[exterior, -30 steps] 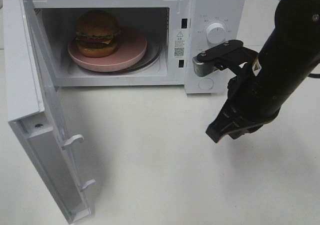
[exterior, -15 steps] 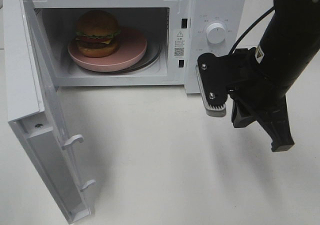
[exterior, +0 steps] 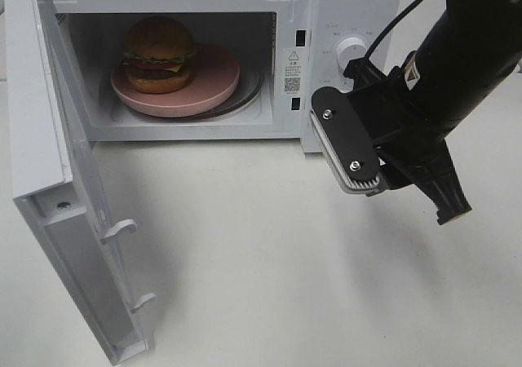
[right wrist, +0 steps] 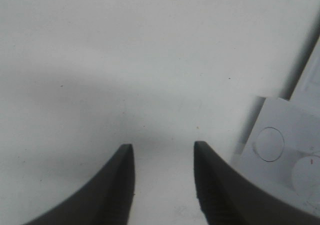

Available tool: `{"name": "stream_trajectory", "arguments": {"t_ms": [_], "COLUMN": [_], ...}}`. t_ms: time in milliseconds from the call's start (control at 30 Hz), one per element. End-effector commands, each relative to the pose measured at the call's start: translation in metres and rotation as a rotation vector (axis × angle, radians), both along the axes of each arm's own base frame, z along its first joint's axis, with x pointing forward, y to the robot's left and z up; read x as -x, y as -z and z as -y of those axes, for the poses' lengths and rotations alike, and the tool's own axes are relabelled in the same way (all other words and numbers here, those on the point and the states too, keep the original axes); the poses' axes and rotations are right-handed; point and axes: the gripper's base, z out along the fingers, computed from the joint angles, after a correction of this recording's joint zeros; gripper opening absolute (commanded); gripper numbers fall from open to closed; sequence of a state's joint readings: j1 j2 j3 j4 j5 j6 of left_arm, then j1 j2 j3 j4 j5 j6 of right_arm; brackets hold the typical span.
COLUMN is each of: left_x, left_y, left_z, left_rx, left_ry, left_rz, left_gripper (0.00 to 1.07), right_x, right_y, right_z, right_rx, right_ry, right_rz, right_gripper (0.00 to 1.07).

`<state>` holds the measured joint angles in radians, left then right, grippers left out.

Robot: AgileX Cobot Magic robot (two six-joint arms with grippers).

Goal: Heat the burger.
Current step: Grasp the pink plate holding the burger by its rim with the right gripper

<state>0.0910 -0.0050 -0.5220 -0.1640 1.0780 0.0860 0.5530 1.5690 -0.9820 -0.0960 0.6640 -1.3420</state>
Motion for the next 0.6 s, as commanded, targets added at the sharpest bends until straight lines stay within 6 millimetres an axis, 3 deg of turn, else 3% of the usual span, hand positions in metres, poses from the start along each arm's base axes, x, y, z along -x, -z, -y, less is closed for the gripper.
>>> {"name": "stream_trajectory", "arguments": {"t_ms": [33,67,100,167,267,600], "left_x": [0.003,0.003,0.003,0.003,0.003,0.003], "left_y": [0.0,0.0,0.0,0.0,0.0,0.0], "left_z": [0.0,0.0,0.0,0.0,0.0,0.0], "left_rx": [0.0,0.0,0.0,0.0,0.0,0.0], "left_ry": [-0.003,-0.003,-0.003,-0.003,-0.003,-0.003], "left_rz": [0.029,0.029,0.029,0.029,0.029,0.029], "left_gripper": [1.0,1.0,1.0,1.0,1.0,1.0], "right_x": [-0.001,-0.002,-0.002,-0.005,-0.007,-0.008], "right_y": [-0.004,-0.004,-0.004,-0.005,-0.006,-0.007], "right_z": [-0.001,-0.001,-0.001,-0.003,-0.004,-0.013], "right_rx": [-0.046,-0.066,-0.066,-0.099,-0.119,-0.107], "right_ry": [0.072,0.121,0.121,0.154,0.161,0.103], "right_rz": [0.012,0.014,0.014,0.041,0.062,0.137], "right_gripper": [0.62,0.75,0.75,0.92,0.99,0.97]}}
